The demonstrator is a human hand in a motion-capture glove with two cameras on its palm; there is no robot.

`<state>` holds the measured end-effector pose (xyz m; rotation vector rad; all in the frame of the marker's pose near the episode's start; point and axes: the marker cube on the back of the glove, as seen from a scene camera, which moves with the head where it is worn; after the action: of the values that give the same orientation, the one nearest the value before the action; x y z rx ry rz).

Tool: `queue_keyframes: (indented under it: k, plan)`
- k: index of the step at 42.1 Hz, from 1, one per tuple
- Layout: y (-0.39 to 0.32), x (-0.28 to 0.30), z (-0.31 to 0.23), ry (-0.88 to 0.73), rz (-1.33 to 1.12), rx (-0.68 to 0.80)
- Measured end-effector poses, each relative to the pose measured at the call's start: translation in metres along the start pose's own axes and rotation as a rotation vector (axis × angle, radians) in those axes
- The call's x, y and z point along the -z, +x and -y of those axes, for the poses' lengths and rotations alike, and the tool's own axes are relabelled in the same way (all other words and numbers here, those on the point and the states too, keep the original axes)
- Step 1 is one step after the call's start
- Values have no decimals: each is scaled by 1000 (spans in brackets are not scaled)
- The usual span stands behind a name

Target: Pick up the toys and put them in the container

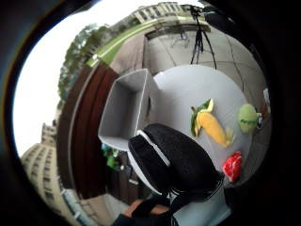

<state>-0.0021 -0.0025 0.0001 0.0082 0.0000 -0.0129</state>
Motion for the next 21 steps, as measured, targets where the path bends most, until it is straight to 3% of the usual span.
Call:
queue_keyframes:
  k: [21]
  plan:
    - [9,-7,-4,-46,0,-18]
